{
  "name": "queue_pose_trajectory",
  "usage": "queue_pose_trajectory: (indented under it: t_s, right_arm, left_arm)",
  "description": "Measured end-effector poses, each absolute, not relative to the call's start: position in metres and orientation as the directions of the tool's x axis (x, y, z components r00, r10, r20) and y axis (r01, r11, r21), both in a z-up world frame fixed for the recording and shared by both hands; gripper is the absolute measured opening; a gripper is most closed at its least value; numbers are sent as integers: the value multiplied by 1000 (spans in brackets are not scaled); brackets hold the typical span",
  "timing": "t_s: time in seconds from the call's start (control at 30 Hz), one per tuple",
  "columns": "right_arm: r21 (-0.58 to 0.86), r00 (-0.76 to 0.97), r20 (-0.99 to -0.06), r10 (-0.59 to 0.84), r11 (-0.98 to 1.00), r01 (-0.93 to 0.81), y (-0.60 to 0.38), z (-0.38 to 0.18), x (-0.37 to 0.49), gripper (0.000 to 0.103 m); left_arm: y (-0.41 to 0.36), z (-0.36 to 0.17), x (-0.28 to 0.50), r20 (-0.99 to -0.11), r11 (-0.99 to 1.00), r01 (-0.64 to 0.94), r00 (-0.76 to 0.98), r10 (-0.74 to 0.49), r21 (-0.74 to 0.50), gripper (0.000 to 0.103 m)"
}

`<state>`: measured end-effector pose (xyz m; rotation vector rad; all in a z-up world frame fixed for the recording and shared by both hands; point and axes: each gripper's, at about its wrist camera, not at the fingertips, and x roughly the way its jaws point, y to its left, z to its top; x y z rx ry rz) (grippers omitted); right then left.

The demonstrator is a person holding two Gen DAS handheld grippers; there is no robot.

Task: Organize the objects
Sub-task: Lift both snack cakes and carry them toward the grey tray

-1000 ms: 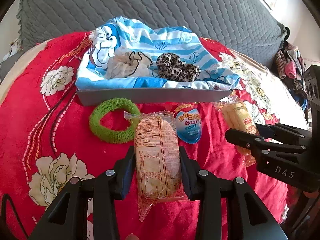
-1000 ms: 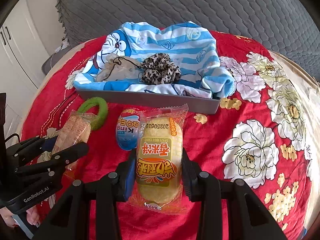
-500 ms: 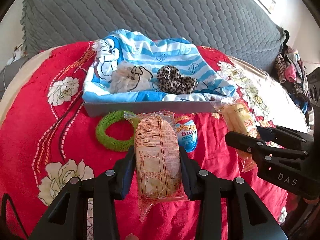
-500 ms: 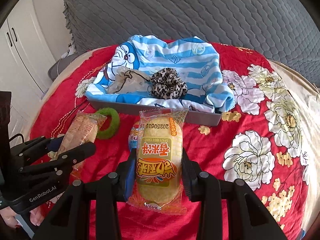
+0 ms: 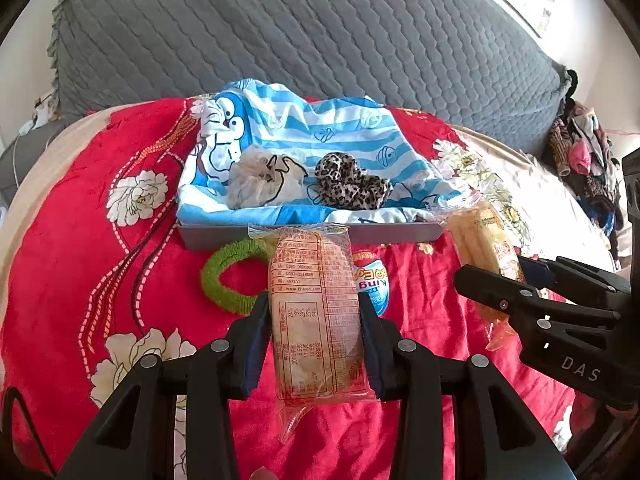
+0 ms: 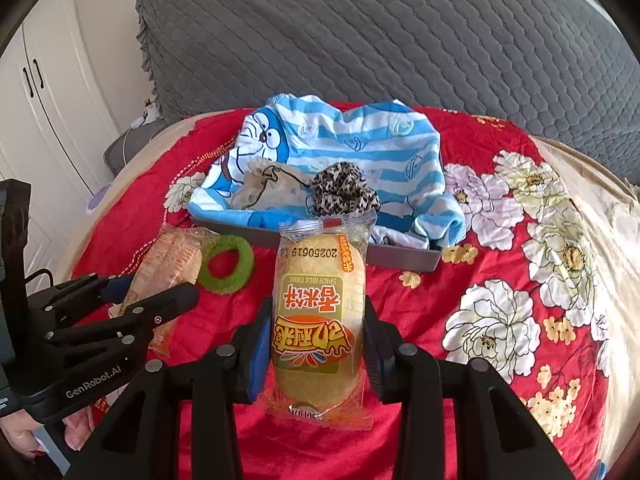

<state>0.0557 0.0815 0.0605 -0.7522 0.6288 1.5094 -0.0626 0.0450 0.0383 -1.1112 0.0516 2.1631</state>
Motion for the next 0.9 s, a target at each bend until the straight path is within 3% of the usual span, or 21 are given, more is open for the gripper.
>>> queue_pose_trajectory:
  t_s: [0.9]
  right_arm:
    - [-53, -6, -723, 691, -65, -996, 93, 93, 46, 40]
  left_arm:
    - [44, 57, -83, -693, -741, -612, -407, 595, -278, 42]
